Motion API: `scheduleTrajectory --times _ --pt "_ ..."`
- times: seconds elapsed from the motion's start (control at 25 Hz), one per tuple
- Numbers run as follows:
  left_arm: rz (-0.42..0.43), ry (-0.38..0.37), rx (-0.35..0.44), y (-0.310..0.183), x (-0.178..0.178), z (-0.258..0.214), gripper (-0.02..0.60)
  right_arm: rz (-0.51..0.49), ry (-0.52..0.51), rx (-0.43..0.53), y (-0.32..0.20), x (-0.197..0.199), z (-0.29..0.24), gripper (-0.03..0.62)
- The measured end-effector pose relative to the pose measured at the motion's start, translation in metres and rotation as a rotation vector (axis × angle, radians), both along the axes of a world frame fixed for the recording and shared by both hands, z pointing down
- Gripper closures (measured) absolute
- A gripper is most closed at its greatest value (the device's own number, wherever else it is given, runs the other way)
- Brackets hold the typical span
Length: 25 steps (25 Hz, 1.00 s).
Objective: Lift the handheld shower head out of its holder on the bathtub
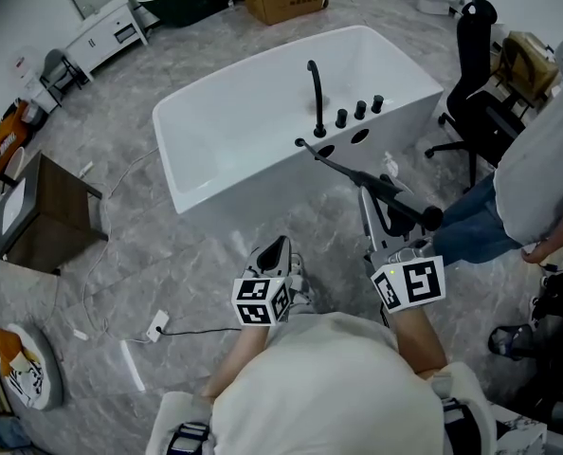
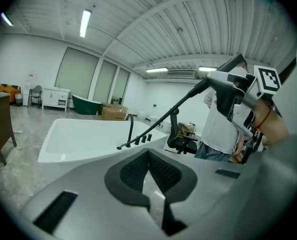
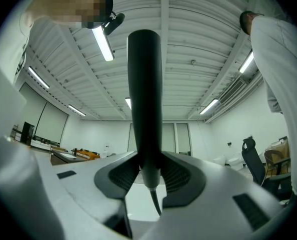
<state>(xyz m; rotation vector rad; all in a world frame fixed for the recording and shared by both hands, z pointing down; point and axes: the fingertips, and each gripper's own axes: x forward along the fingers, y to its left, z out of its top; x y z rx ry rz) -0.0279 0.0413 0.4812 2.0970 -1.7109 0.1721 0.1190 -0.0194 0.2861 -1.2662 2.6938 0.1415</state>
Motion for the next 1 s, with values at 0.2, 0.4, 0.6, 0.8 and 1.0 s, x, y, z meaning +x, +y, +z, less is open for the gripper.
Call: scheduleTrajectory --times 0.2,0.4,0.6,0.8,1.0 --pt "0.001 -0.004 0.0 0.009 0.008 0.001 0.561 0.003 -0.03 0.015 0.021 0.013 -0.007 0.45" --pt "0.002 -0.012 0.001 0.011 0.006 0.0 0.561 0.007 -0.034 0.021 0.026 0.016 -0.01 0.451" --pt "-0.008 0.0 -0.008 0.011 0.005 0.0 0.561 0.004 -0.03 0.02 0.026 0.016 -0.009 0.451" --pt "-0.01 0.005 -0.011 0.012 0.004 0.002 0.56 0.01 -0.031 0.029 0.026 0.015 -0.009 0.451" --pt "-0.013 0.0 -0.015 0.011 0.002 0.003 0.561 0.003 -0.03 0.029 0.023 0.014 -0.01 0.45"
